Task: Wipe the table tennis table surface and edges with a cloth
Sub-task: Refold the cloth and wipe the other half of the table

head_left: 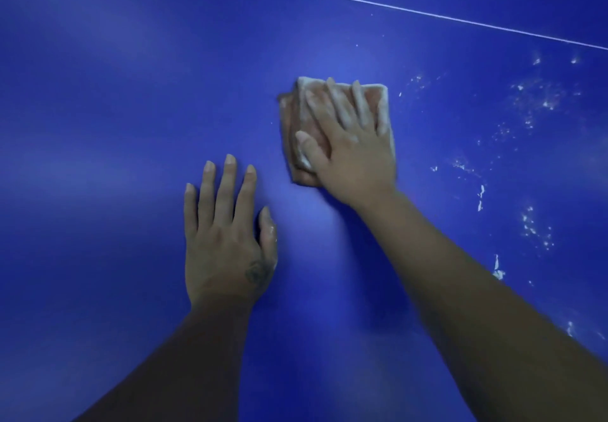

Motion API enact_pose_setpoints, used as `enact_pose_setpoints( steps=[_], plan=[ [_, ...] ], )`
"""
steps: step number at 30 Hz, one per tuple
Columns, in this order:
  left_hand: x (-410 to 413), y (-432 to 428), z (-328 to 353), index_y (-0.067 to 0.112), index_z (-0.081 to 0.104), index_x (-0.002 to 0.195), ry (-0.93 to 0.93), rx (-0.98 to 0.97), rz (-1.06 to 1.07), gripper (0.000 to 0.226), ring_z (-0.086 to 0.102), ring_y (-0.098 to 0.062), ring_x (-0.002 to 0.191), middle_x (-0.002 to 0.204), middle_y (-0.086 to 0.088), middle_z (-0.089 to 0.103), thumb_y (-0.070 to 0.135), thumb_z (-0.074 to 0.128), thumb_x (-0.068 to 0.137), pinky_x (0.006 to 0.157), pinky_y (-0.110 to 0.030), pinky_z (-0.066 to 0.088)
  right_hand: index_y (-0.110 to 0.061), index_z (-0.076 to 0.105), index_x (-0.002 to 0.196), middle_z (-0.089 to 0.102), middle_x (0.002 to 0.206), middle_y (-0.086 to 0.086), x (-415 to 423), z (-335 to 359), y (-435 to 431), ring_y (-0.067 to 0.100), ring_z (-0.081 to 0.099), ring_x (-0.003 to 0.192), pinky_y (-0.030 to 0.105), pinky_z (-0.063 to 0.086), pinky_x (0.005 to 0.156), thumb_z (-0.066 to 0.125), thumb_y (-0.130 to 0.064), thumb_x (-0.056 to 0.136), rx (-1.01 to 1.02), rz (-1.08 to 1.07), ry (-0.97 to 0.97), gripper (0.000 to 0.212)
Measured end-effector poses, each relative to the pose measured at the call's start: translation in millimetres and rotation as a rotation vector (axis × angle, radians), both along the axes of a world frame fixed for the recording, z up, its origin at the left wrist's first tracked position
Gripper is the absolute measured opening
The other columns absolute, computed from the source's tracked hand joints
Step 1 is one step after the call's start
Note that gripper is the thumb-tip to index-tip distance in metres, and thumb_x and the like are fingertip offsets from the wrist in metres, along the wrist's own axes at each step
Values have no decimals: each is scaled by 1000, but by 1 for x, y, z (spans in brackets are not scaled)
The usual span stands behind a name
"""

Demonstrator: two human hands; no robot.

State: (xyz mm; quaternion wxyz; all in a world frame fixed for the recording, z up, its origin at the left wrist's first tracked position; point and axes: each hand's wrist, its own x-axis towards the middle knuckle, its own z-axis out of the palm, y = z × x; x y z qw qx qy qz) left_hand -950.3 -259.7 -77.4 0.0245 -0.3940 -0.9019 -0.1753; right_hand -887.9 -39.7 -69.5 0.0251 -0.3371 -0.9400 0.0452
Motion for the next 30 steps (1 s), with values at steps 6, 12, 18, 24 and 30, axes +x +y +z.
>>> enact_pose_setpoints(
  steps=[6,12,18,24,30],
  plan=[
    [-1,-2,-3,9,49,163,-13,11,-7,58,27,-37,166,175,-13,36,31,49,110,132,-64,22,-39,21,171,14,180,-5,59,4,63,28,3,167,62,-2,132,25,-62,108,-49,-345,-33,67],
    [-1,-2,-7,9,49,164,-25,28,-8,59,27,-36,166,176,-11,35,32,49,109,131,-65,24,-42,16,171,8,181,-6,16,5,42,29,-1,168,62,-5,131,25,-61,110,-21,-236,-89,65],
    [-1,-1,-6,10,51,162,-27,14,0,59,29,-35,165,175,-10,38,35,46,109,132,-63,23,-43,19,170,11,180,-11,-82,2,57,24,-1,168,59,-8,132,25,-66,109,-48,-4,-33,66],
    [-2,-2,-10,12,48,164,-39,11,-15,60,27,-34,166,177,-8,34,34,48,109,132,-64,23,-41,22,170,16,180,-7,-53,1,147,29,7,167,59,-4,132,24,-65,108,-24,-203,-27,67],
    [-1,-2,-10,12,47,165,-41,6,-8,60,26,-33,167,178,-8,33,36,45,110,133,-63,23,-37,19,171,16,180,-4,43,6,171,29,6,167,61,-3,132,25,-65,106,-63,-522,5,71]
  ],
)
